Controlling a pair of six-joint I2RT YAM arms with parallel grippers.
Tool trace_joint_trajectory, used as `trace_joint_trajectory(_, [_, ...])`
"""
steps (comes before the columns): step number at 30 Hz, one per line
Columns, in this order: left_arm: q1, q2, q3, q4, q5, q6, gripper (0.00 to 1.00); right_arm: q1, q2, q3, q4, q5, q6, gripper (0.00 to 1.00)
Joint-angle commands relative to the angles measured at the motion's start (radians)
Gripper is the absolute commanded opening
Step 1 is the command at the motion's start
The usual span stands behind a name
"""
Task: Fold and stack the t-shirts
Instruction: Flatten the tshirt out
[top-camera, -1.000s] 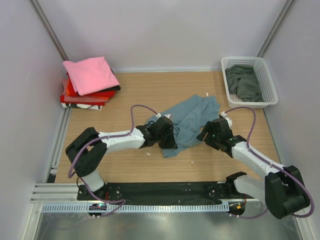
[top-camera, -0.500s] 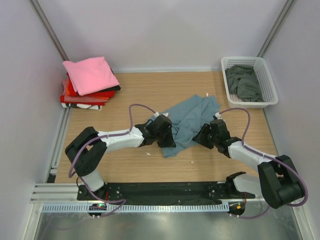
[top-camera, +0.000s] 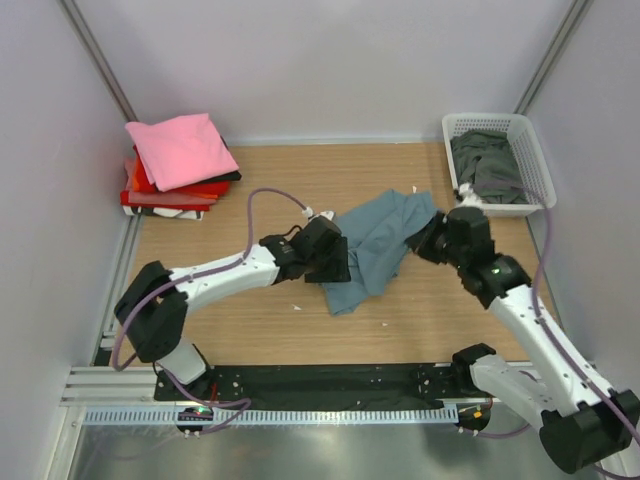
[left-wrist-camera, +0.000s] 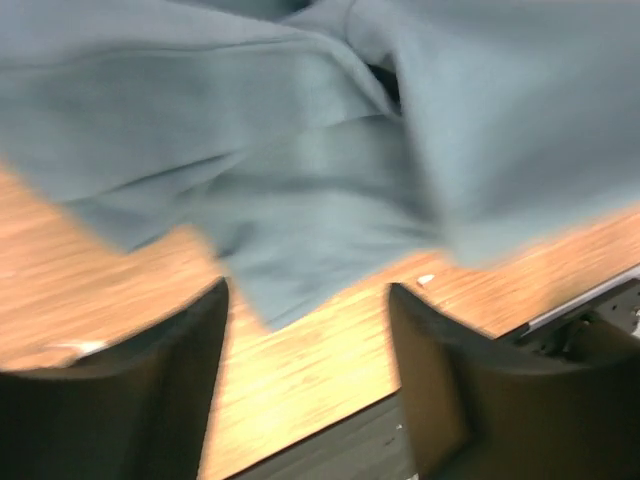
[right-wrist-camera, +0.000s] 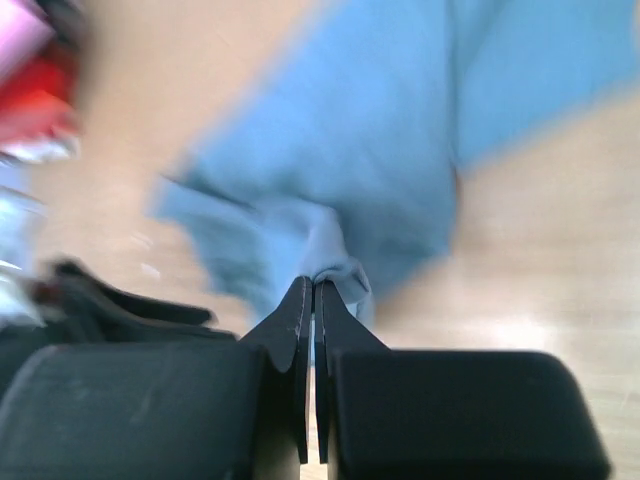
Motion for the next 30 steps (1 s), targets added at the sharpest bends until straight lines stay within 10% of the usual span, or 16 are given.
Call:
trace_joint_trajectory(1, [0.007,-0.185,0.104,-0.173,-0.178,0.100,0.69,-0.002,-0.049,0.397,-0.252,0.168,-0.115,0.01])
trace_joint_trajectory(8, [0.056,-0.339,0.140,-0.238,-0.299,0.154,0.87,-0.002,-0.034,0.878,-0.574,0.456,-0.157,0.01])
trace_joint_trajectory(30, [0.151,0.067,-0.044,0.167,-0.004,0.082,0.72,-0.002,-0.084,0.650,-0.637,0.718,-0.153,0.01])
